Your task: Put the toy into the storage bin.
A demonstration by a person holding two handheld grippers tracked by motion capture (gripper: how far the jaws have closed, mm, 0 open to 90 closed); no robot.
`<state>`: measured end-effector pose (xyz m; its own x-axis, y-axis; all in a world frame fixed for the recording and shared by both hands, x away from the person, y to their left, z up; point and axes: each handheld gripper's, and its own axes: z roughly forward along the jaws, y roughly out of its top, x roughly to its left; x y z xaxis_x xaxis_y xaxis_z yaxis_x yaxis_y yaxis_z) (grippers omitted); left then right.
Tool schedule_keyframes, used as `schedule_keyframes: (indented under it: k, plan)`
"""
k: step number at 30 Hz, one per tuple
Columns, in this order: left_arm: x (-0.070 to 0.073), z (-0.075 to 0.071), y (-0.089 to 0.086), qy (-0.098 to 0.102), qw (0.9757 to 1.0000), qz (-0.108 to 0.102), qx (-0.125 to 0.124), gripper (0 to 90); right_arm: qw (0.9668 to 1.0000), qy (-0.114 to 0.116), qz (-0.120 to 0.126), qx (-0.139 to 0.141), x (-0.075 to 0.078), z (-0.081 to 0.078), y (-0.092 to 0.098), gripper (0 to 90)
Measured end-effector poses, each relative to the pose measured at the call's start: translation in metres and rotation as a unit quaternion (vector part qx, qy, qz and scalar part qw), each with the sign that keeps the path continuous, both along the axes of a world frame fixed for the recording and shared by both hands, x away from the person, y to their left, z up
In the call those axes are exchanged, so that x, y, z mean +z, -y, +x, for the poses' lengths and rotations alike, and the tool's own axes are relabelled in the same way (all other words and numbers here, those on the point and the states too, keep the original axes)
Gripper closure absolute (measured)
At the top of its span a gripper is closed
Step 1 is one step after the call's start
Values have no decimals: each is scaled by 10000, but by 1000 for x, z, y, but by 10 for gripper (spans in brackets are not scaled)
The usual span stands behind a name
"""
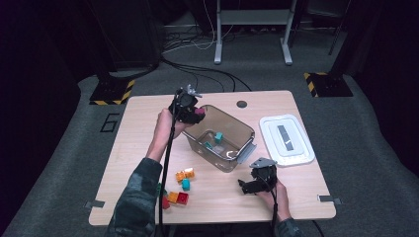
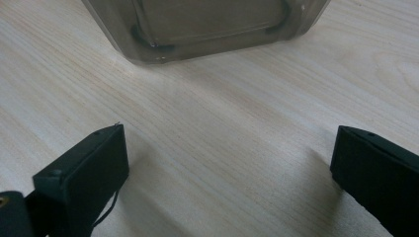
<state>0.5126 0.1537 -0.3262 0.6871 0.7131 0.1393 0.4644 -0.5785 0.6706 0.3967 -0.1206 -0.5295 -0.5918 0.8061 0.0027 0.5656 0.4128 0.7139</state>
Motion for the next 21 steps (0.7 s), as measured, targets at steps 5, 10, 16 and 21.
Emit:
schedule_keyframes:
  k: [5,10,16,21]
  plan:
    - [-4,3,5,-73,10000,7,-15,589,10000,0,4,-3,0,0,0,6]
    - [-6,6,8,-141,9999,-17,78,509,10000,-1,3,-3,0,0,0,6]
    - [-5,3,3,-184,9996,-132,193,265,10000,-3,4,-7,0,0,0,8]
    - [-1,-7,-7,-86,9996,-171,208,179,10000,5,-12,5,0,0,0,8]
